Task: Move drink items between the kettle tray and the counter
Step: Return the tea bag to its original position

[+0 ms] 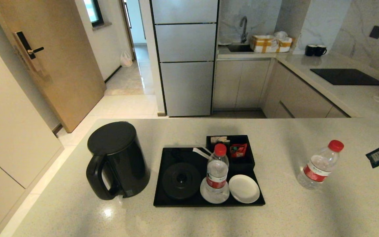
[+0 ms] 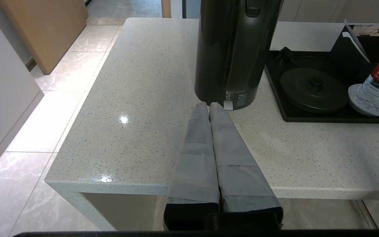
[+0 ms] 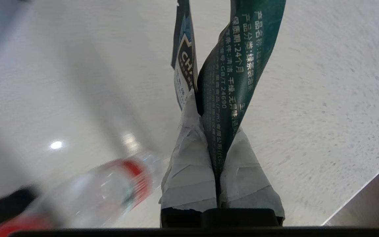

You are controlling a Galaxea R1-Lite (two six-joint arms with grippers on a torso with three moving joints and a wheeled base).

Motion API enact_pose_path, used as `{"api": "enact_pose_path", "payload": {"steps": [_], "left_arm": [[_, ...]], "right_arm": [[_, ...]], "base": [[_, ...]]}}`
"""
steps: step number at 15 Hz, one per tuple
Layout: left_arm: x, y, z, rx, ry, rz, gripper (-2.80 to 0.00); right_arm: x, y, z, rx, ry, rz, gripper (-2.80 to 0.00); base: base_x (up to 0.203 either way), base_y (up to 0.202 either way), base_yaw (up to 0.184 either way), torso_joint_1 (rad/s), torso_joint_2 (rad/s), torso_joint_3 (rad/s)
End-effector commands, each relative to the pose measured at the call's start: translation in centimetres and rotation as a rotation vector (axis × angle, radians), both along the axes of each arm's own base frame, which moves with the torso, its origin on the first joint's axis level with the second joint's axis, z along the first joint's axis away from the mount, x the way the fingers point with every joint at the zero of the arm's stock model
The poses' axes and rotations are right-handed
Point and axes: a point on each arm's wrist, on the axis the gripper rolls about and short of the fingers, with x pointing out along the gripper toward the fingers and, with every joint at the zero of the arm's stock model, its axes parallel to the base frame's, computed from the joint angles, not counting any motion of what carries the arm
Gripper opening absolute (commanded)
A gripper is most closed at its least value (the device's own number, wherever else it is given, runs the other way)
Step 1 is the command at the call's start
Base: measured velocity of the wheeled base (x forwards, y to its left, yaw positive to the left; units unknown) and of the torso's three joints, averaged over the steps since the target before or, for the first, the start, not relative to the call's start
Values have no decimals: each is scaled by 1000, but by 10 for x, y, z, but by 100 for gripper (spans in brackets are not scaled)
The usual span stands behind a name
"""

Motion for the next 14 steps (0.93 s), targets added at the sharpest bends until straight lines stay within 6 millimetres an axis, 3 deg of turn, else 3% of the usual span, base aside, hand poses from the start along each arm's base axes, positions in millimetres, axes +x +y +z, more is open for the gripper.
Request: {"api": "enact_pose_path", "payload": {"steps": [1, 4, 7, 14], "left_arm": [[0, 0, 0, 0, 2, 0, -280], [0, 0, 0, 0, 2, 0, -280], [0, 0, 0, 0, 2, 1, -280], [0, 0, 0, 0, 1, 0, -280]], "right_arm": [[-15, 17, 44, -38, -93, 34, -280], [-33, 43, 85, -55, -147, 99, -280], [-51, 71, 112, -63, -187, 201, -280], [-68, 130, 124, -73, -165, 452, -280]], "base": [[0, 0, 0, 0, 0, 0], [0, 0, 0, 0, 0, 0], [0, 0, 0, 0, 0, 0], [0, 0, 0, 0, 0, 0]]}}
